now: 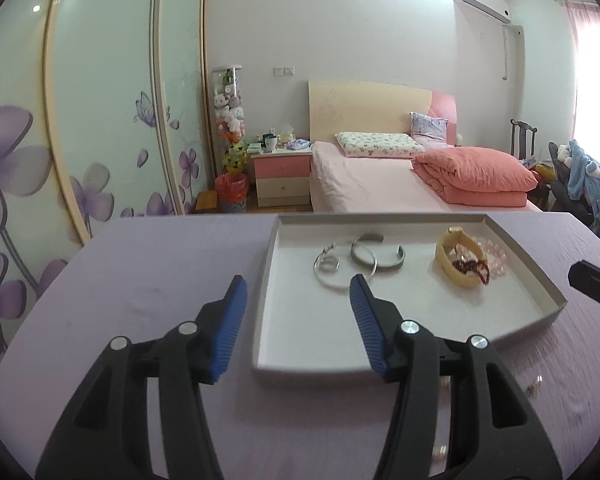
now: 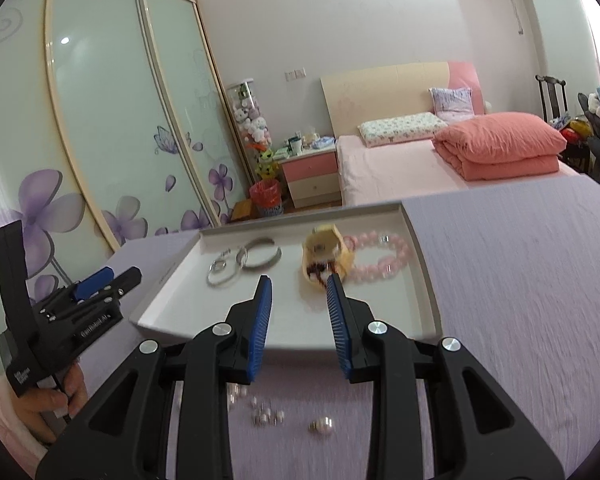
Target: Organize jewelry
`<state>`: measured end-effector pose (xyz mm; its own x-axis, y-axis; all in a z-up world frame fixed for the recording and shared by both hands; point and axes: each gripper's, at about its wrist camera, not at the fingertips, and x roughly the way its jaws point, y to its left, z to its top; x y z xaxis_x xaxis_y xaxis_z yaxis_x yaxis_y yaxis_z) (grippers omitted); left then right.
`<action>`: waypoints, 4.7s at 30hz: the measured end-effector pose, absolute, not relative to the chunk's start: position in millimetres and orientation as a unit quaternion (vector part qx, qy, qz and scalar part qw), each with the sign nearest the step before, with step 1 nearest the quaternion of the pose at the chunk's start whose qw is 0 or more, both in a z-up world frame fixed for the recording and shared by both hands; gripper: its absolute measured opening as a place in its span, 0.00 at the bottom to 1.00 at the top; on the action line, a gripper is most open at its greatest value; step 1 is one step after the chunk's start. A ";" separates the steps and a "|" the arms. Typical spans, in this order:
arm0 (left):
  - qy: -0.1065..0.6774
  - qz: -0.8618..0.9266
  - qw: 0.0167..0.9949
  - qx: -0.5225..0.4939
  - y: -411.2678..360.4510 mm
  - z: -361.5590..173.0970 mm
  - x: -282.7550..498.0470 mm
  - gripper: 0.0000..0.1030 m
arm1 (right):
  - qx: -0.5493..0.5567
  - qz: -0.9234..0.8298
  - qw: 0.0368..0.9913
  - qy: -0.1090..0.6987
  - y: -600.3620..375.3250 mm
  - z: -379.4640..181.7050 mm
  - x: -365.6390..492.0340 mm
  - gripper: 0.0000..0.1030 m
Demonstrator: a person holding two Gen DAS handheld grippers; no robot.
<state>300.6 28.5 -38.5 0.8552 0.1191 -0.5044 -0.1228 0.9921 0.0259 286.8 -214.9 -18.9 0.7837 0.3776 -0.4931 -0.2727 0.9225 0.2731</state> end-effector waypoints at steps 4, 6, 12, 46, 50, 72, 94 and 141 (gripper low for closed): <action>0.279 0.065 0.958 -0.014 38.5 -44.7 282.5 0.53 | 0.076 0.171 0.931 0.313 -214.9 -30.4 278.4 0.29; 0.284 0.066 0.956 -0.019 45.2 -47.7 274.4 0.54 | 0.058 0.171 0.924 0.338 -212.5 -38.3 274.7 0.29; 0.297 0.073 0.951 -0.036 56.6 -53.9 263.6 0.55 | 0.014 0.172 0.902 0.395 -197.3 -60.1 269.4 0.29; 0.321 0.020 0.947 -0.026 26.4 -61.3 250.0 0.55 | 0.022 0.098 0.894 0.437 -231.4 -76.9 257.6 0.16; 0.330 0.004 0.944 -0.020 12.8 -64.1 249.5 0.57 | 0.028 0.095 0.894 0.437 -242.2 -77.0 242.3 0.16; 0.434 -0.015 0.900 0.014 -44.0 -96.7 298.1 0.11 | 0.040 0.113 0.893 0.434 -246.9 -78.1 231.0 0.16; 0.368 -0.021 0.928 -0.043 -4.6 -64.4 257.5 0.10 | 0.042 0.119 0.892 0.435 -245.8 -77.9 229.0 0.16; 0.236 -0.056 0.969 -0.050 1.2 3.2 201.6 0.10 | 0.053 0.154 0.940 0.299 -233.0 0.6 228.3 0.16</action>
